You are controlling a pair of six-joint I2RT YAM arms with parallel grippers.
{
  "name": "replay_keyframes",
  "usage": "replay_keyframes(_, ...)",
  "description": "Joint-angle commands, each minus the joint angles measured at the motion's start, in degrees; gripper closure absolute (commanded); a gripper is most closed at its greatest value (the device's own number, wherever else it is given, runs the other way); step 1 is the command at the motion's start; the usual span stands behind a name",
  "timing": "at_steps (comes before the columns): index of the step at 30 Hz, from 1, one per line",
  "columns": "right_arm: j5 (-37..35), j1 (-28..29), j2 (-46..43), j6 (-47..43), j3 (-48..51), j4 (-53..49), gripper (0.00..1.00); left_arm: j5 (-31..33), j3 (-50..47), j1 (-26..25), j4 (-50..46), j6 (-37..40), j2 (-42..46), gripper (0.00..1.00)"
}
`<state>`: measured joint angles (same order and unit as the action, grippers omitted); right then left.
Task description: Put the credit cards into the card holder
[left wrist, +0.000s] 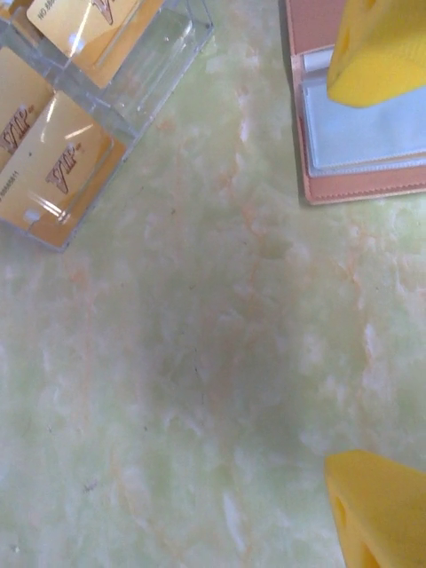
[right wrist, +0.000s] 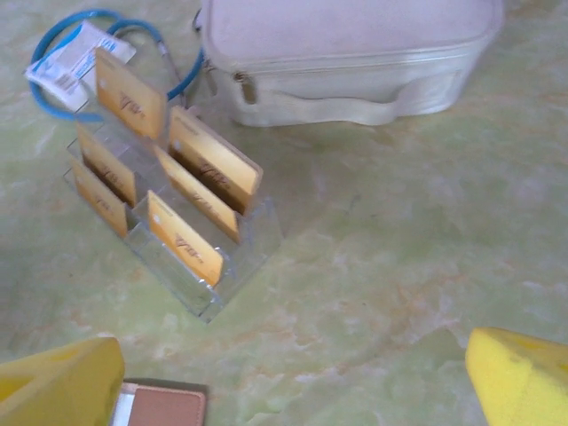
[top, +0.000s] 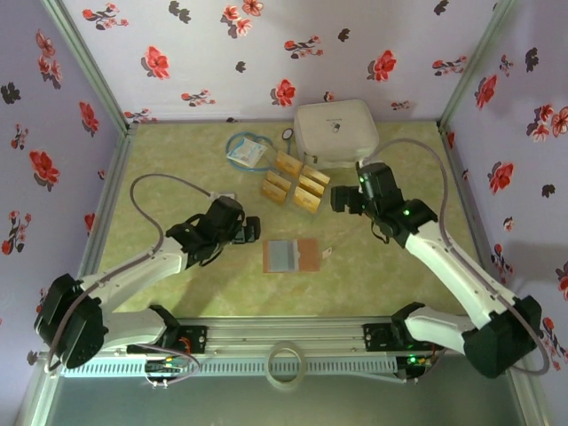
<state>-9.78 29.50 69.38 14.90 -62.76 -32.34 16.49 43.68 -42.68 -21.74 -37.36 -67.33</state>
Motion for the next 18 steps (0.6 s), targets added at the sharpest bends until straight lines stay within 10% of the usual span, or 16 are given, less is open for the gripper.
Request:
replay_keyframes(1, 6.59, -0.32, 4.12, -4.55, -4.96, -3.74, 0.01, 2.01, -0.67, 0.49, -3.95, -2.67, 2.31, 0.00)
replay_keyframes(18, 13.56, 1.14, 32.89, -13.43, -27.62, -18.61, 0.56, -2.02, -3.49, 6.27, -4.29, -5.73, 5.07, 0.00)
